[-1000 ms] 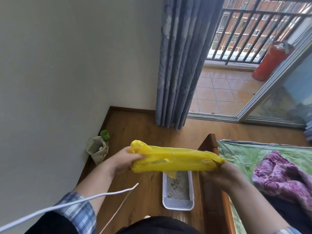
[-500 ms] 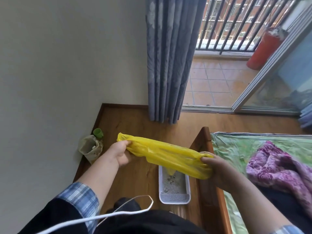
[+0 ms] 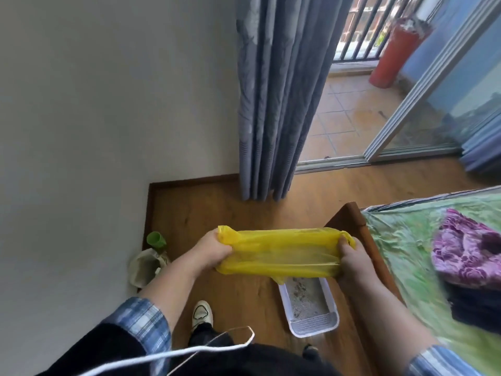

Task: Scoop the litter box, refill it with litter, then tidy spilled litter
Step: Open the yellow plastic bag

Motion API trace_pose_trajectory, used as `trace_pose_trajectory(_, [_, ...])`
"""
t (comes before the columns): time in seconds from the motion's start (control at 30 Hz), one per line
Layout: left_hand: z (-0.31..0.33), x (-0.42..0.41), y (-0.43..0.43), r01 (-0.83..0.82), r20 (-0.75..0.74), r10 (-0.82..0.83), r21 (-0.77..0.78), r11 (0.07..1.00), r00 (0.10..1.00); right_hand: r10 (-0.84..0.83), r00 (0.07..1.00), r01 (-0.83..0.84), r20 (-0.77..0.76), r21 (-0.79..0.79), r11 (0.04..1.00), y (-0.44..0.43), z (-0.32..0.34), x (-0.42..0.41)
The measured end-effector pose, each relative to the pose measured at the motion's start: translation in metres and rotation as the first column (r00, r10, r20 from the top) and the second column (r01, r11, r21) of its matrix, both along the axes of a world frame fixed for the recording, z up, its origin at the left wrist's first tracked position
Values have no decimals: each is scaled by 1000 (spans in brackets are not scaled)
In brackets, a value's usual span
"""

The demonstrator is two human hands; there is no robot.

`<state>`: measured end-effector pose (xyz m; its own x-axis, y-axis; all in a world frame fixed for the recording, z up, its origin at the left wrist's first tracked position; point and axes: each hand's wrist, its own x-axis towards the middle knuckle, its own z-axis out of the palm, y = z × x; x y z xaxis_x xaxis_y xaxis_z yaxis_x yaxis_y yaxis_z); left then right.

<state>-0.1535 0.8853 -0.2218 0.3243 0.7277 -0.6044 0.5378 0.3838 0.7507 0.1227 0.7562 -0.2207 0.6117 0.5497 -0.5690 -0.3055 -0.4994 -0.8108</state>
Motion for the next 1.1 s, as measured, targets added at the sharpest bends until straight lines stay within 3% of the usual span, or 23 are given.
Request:
trace_pose_trajectory(0.1, [-18,-39,55,-20,-219,42,102,995,975,-21,1000,21,9,-3,1000,34,-3,-55])
trace_pose_trajectory(0.3, [-29,-60,125,-4,-254,-5,-33,999,967,-4,981,31,195,-131,991,73,-20,-124])
trace_pose_trajectory(0.4, [-36,-50,133,-157,-134,124,-271,950,983,-48,981,84,189,-187,979,75,-24,-133])
trace_pose_trajectory(0.47, [-47,-47,137,-215,-48,223,-517,828,974,-28,988,65,155,-239,969,72,-29,-131])
trace_pose_trajectory(0.53, [-59,-45,141,-134,20,199,-675,726,980,63,990,-20,128,-310,950,63,-39,-126])
trace_pose_trajectory(0.6, [-71,-39,143,-100,18,158,-702,705,987,100,993,-71,65,-352,933,52,-52,-122])
trace_pose_trajectory(0.67, [-82,-27,140,-166,-15,211,-672,722,977,89,996,-74,20,-382,921,41,-67,-120])
trace_pose_trajectory(0.87, [-120,20,124,-262,-138,223,-516,815,965,-218,974,175,-66,-396,901,22,-102,-106])
trace_pose_trajectory(0.97, [-144,45,124,-208,-188,141,-408,889,972,-234,972,202,-32,-400,894,25,-125,-86])
trace_pose_trajectory(1.1, [-174,87,127,26,-345,-84,-170,985,935,-149,989,141,18,-454,880,41,-174,-47])
